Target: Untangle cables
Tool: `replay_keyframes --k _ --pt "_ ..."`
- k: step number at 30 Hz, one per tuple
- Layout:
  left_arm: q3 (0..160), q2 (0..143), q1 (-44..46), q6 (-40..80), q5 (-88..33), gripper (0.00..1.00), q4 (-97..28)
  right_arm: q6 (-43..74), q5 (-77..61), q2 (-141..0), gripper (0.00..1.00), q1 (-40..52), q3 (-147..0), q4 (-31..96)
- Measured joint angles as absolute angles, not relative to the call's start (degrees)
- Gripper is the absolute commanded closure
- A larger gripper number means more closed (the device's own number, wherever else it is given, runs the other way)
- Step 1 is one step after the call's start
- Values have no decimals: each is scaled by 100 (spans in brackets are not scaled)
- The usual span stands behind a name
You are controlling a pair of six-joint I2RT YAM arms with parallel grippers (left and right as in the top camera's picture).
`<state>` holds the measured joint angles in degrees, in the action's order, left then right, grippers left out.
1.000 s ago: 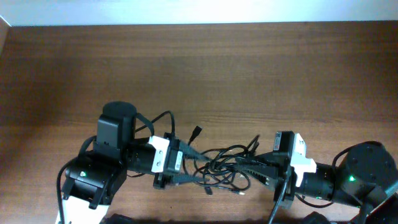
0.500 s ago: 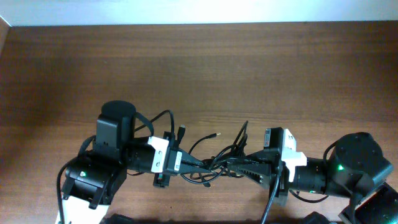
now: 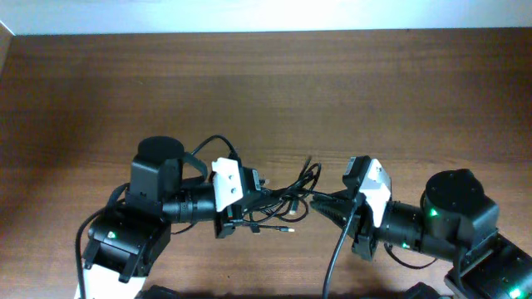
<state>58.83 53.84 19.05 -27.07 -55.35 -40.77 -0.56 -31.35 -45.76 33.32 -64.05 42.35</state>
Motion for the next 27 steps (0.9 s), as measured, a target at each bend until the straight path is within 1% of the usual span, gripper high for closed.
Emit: replay_keyframes --k 1,3,6,8,10,11,14,16,20,22,25,27 --pt "5883 5387 1885 -2648 -5317 100 -4130 -67 -3103 -4539 28 3330 -6407 4230" --pt "5883 5424 1850 -2585 -5024 100 -4141 -113 -2998 -4431 27 3319 -6418 4233" --pt "5883 5424 1852 -2676 -4899 100 -4237 -132 -2528 -4421 27 3319 -6425 4270" --pt "5883 5424 1852 -3065 -4856 100 -4501 -130 -2202 -4421 27 3319 -6425 4248" --pt "5881 5426 1841 -3918 -4790 100 -5037 -130 -2053 -4418 27 3319 -6436 3938" --pt "5881 5426 1841 -4101 -4794 100 -5063 -130 -2029 -4421 27 3319 -6440 3863" --pt "5878 5428 1841 -4473 -5216 100 -4936 -128 -1973 -4418 28 3319 -6449 4018" --pt "5870 5428 1841 -4545 -5669 100 -4547 -130 -1999 -4418 31 3319 -6458 4298" --pt "5870 5428 1841 -4587 -6425 100 -4123 -150 -2038 -4418 32 3319 -6460 4510" --pt "5870 5428 1841 -4589 -6652 100 -4108 -161 -2040 -4418 36 3319 -6460 4550" --pt "5870 5428 1841 -4589 -6766 100 -4108 -154 -2093 -4418 36 3319 -6462 4545" --pt "5872 5426 1841 -4604 -6215 100 -4261 -154 -2252 -4418 35 3319 -6460 4525"
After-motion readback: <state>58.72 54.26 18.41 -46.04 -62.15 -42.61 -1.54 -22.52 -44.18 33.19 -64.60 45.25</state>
